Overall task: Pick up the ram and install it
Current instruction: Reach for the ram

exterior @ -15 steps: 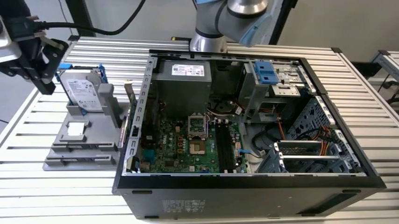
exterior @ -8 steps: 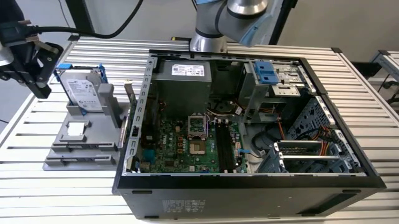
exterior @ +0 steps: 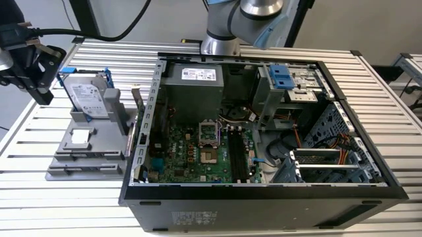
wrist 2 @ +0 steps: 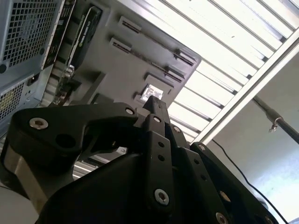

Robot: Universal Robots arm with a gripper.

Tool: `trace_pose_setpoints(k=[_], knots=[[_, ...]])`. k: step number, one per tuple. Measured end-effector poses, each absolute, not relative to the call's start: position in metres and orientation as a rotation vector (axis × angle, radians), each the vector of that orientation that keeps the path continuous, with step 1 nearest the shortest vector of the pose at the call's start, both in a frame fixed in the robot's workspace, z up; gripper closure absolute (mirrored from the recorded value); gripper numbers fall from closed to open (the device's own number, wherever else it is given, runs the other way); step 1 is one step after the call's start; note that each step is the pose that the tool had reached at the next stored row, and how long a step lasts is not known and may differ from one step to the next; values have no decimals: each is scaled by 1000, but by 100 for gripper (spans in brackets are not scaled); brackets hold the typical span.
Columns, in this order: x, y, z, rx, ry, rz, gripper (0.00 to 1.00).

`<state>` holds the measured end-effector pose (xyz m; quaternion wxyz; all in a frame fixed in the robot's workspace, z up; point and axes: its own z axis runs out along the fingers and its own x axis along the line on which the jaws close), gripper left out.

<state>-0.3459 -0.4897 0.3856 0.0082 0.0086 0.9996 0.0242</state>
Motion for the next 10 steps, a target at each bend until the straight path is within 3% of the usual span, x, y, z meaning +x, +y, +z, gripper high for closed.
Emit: trace_pose_setpoints(k=[10], knots=[[-346, -490, 386, 19, 3125, 75, 100]])
